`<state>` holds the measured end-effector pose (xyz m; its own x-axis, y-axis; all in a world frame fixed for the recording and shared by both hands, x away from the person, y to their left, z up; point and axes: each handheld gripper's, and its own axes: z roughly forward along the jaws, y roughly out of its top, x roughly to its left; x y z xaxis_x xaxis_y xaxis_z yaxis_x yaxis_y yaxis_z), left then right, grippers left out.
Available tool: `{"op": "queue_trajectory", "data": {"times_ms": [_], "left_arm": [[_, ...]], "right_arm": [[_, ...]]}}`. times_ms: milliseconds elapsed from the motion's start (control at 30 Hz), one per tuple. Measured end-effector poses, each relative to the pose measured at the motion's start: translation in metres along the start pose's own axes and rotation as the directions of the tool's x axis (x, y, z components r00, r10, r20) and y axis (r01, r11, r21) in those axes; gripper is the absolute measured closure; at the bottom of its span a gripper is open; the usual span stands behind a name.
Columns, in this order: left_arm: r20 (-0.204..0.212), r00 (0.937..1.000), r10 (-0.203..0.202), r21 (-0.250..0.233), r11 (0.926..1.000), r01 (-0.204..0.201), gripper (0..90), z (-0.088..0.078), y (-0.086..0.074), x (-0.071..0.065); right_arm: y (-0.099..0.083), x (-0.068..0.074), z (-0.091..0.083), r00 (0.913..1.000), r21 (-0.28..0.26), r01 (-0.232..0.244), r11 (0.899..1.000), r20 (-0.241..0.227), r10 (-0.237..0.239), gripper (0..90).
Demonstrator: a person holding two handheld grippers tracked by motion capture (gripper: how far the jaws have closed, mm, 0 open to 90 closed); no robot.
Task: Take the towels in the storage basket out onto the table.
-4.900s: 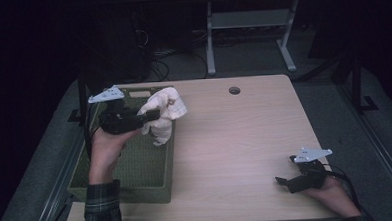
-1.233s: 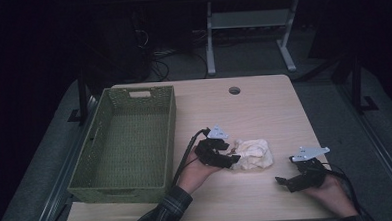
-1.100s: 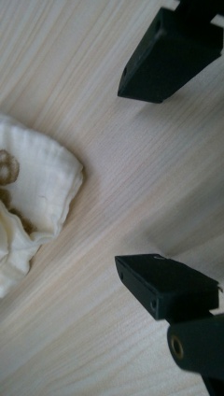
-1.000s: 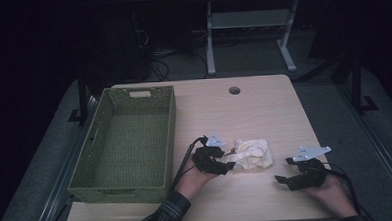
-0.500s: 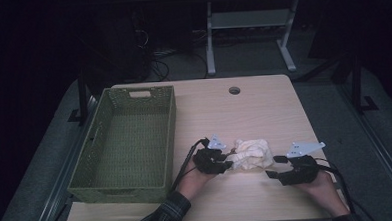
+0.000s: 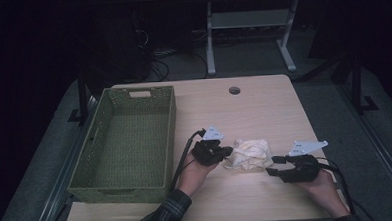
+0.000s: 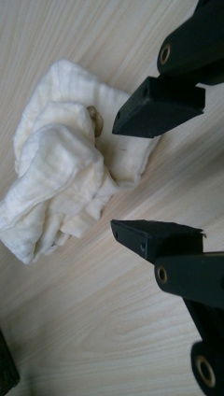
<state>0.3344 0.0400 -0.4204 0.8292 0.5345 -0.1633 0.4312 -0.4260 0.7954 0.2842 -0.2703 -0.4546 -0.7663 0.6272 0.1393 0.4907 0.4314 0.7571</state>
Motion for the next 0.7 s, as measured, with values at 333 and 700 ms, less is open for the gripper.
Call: {"op": "queue_trajectory", "data": {"times_ms": [333,700], "left_arm": [[-0.085,0.9930,-0.082,-0.086,0.9935,0.075,89.3,-0.022,0.004,0.011],[-0.068,0.9952,-0.071,-0.081,0.9946,0.065,89.3,-0.020,0.004,0.009]], "right_arm": [[0.009,-0.003,0.010,0.9994,-0.013,-0.004,1.000,-0.034,0.003,55.7],[0.026,0.004,0.028,0.9989,-0.014,0.024,1.000,-0.041,-0.025,74.3]]}}
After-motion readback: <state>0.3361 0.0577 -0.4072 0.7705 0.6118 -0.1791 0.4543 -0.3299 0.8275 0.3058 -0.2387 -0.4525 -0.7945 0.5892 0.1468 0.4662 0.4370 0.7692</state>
